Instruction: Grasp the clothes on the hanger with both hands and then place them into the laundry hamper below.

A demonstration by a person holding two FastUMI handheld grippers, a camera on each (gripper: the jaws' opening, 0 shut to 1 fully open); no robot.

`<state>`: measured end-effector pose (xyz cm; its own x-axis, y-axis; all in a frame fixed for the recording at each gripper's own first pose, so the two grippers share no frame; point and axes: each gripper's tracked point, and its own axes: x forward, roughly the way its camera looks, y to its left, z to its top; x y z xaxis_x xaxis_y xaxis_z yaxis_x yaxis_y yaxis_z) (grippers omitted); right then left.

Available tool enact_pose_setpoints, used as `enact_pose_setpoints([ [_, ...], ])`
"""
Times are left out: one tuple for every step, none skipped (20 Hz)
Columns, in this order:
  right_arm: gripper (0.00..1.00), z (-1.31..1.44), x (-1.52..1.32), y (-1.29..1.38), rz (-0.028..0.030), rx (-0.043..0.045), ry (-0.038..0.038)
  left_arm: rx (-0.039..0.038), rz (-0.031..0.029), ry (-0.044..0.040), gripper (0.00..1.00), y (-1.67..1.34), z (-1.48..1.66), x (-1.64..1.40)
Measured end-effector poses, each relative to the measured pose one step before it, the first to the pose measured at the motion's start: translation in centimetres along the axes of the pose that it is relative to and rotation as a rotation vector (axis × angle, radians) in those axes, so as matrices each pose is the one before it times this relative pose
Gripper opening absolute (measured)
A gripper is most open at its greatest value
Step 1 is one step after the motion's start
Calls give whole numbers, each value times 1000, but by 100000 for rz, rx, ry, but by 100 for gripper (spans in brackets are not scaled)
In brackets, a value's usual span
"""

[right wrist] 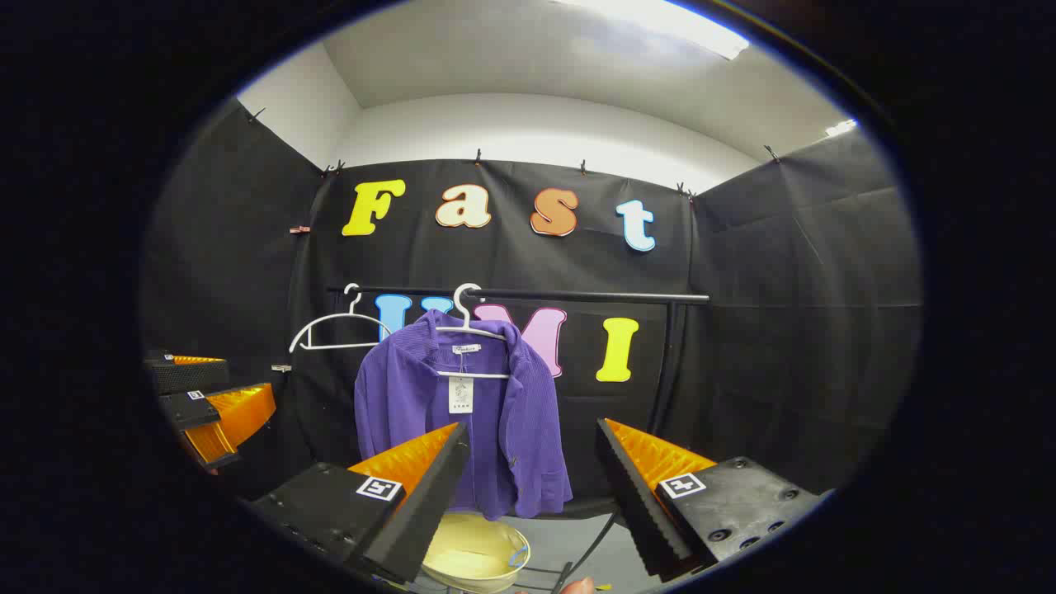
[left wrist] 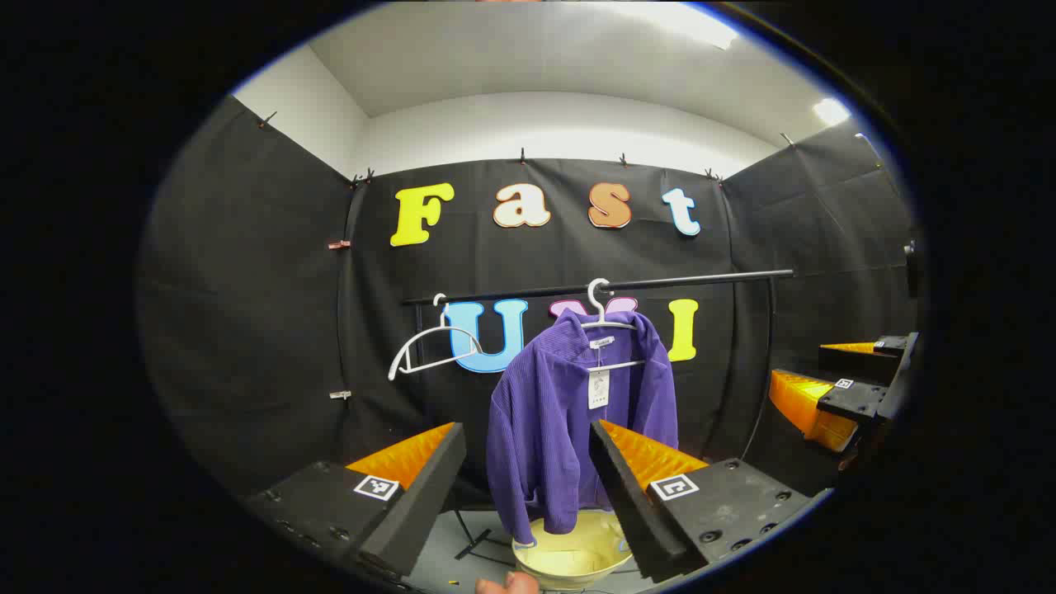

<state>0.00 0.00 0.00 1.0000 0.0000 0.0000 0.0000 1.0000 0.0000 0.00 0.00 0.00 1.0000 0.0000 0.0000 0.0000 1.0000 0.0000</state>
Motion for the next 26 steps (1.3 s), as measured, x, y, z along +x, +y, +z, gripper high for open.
enact_pose_setpoints([
  [97, 26, 23, -34, -118, -21, -130, 59, -88, 164, 94, -42, -121, 101],
  [97, 17, 34, -46, -364, -101, -167, 81, -157, 464, 94, -76, -59, 104],
  [97, 31, 102, 52, 15, -68, -183, 138, -43, 4, 94, 16, -14, 103],
  [97, -25, 167, 63, 67, -136, 111, 231, -40, 155, 92, -20, 10, 18],
  [97, -102, 84, 105, 100, -68, 265, 121, 113, 79, 94, 28, -139, 199],
  [97, -113, 36, 53, 60, 85, 107, -19, -127, 380, 92, -64, -87, 185],
  [97, -77, 64, 36, 163, 220, 160, -23, 143, 295, 94, 9, -260, 181],
  [97, -118, 205, 74, 303, 166, 40, -9, -95, 628, 94, -78, -149, 205],
  [97, -153, 206, 134, 523, 79, 231, 57, -61, 759, 94, -117, -267, 168],
  [97, -164, 154, 35, 386, 70, 40, 21, 36, 547, 94, -6, -113, 158],
  [97, -160, 345, 24, 525, 381, -8, 49, 254, 323, 94, -8, -211, 93],
  [97, -112, 206, 59, 522, 335, 120, 28, 598, 470, 94, 131, -167, 145],
  [97, -213, 330, -11, 518, -71, 203, -43, 674, 374, 94, 73, -221, 135],
  [97, -338, 309, -129, 421, -583, 359, -52, 682, -106, 94, 65, 15, 188],
  [97, -258, 238, 3, 439, -483, 493, -37, 309, -24, 94, 32, 59, 180],
  [97, -132, 189, -93, 249, -300, 344, -77, 227, -86, 94, -131, -121, 13],
  [97, -57, 172, -33, 84, -150, 340, -168, 21, 273, 94, -115, 13, 169],
  [97, -55, 179, -7, 265, -14, -35, -137, -9, -321, 94, -70, -20, 184],
  [97, -115, 221, -2, -25, -91, 77, -59, 46, 87, 94, -61, -62, 69],
  [97, 37, 120, -37, 150, -109, -136, -44, 160, -107, 94, -47, 56, 67],
  [97, 31, 80, 1, 77, -244, -316, -56, 122, 42, 94, -36, -123, 78],
  [97, -23, 252, -40, 192, -262, -323, 46, 158, 15, 94, -2, -5, 122],
  [97, -46, 131, -61, 154, -40, -69, 167, 139, 87, 94, -90, -130, 80],
  [97, -44, 125, -20, 240, 135, 124, 259, 225, 32, 94, 7, -38, 28],
  [97, -38, 131, 114, 425, 164, 32, 150, 356, -21, 94, 61, -63, 48],
  [97, -108, 122, -4, 144, -70, 152, -60, 417, -152, 94, 34, 73, 119],
])
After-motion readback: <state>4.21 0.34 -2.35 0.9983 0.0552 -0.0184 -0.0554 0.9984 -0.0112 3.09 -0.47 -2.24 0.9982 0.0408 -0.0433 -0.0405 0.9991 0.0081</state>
